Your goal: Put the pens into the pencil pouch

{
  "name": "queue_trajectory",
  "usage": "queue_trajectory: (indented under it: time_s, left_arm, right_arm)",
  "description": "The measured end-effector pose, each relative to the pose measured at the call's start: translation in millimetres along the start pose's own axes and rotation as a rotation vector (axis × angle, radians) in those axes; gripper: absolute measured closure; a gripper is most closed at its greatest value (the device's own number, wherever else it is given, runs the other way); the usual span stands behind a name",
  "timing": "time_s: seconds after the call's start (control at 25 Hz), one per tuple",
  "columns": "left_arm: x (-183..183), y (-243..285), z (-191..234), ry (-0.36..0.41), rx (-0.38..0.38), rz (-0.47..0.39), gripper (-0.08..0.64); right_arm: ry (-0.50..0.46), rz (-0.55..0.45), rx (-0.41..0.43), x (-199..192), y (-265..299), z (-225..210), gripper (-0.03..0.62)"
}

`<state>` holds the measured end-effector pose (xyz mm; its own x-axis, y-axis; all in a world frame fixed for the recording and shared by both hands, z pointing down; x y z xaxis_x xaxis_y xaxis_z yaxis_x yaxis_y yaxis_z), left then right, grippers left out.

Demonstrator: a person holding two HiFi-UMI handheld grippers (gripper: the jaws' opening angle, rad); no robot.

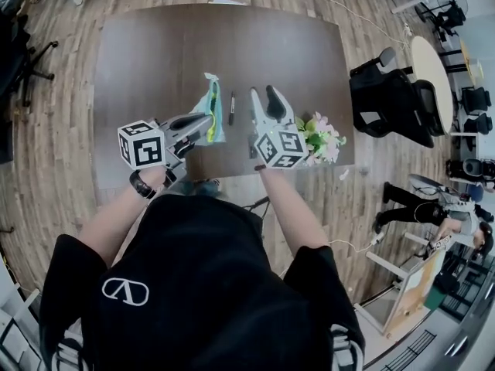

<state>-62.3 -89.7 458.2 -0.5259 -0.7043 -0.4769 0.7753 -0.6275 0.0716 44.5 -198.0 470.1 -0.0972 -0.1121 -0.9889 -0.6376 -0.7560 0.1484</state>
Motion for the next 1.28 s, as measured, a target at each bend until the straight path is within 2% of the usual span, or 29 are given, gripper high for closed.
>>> queue_trajectory:
  time_s: [0.16, 0.4, 0.68, 0.96, 1.28]
  left_arm:
    - [-3.8, -13.7, 14.1, -0.025, 0.015, -0.017, 0.548]
    - [-10.6, -31.6, 36.3, -0.061, 0.052, -0.037, 0.547]
    - [-7.6, -45.9, 53.7, -0.090, 0.088, -0.054, 0.548]
    - [-11.8, -48.0, 65.1, -0.105, 0.114, -0.072, 0.548]
    - [-12.2, -47.8, 65.9, -0.112, 0.116, -0.073, 0.548]
  right_arm:
    - [-0.033, 0.231, -0.023, -70.3, 48.0, -14.0, 0.422]
    - [-0.058, 0.560, -0.007, -185.6, 97.2, -15.8, 0.423]
    - [-0.004, 0.845, 0.027, -271.3, 115.0, -7.6, 0.428]
    - [0.089, 1.014, 0.035, -316.5, 114.6, -16.4, 0.449]
    - [0.065, 1.080, 0.055, -325.2, 110.2, -22.5, 0.551]
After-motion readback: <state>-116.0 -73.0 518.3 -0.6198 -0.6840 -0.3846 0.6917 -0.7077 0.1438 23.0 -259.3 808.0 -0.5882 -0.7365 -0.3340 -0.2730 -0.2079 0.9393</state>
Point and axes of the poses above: the fingertips, and each gripper's own axes: y forward along the fingers, z to its left, x out of its top, the point moved 1 cm from there along -y, backward along the fingers, and after that the axes turned 11 degrees about -y, right-handed, at the moved point
